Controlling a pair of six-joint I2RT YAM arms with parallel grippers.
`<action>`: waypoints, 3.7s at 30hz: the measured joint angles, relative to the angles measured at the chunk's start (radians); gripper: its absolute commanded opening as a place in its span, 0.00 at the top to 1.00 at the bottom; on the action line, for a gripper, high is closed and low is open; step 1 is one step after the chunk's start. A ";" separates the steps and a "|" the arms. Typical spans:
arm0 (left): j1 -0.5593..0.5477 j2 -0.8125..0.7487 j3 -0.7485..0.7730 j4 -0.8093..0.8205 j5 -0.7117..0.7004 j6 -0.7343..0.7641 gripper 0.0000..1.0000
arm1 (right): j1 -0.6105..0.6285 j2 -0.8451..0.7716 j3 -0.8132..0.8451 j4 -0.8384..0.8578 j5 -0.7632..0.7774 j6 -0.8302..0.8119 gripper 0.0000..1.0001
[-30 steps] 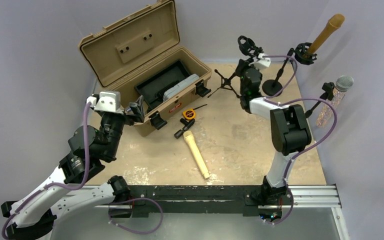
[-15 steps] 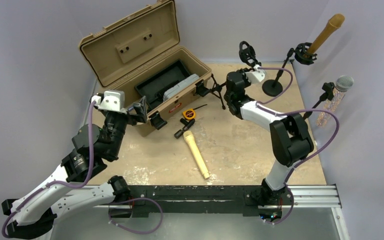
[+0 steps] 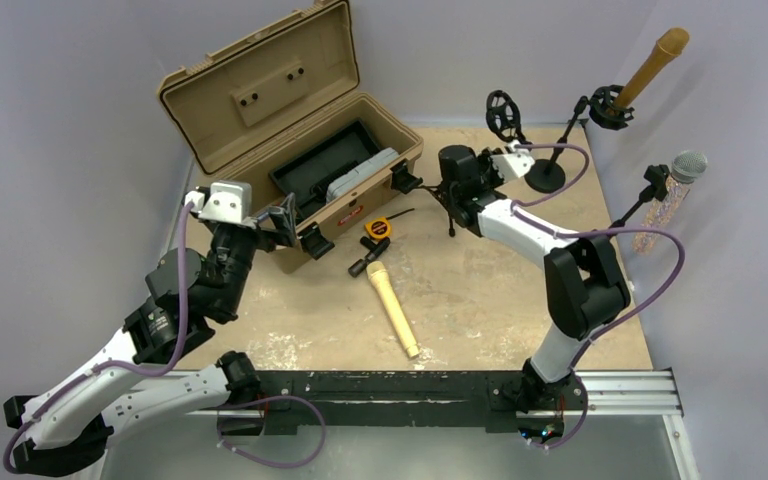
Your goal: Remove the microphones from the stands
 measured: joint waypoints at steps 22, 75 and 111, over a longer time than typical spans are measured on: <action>-0.012 0.020 0.000 -0.006 0.019 0.000 0.12 | 0.035 -0.195 -0.257 0.209 -0.190 -0.290 0.93; -0.016 0.128 0.008 -0.048 0.085 -0.035 0.08 | 0.124 -0.351 -0.393 0.148 -0.588 -0.386 0.01; 0.163 0.899 0.313 0.192 1.068 -1.253 0.24 | 0.077 -0.844 -0.596 -0.007 -0.606 -0.042 0.05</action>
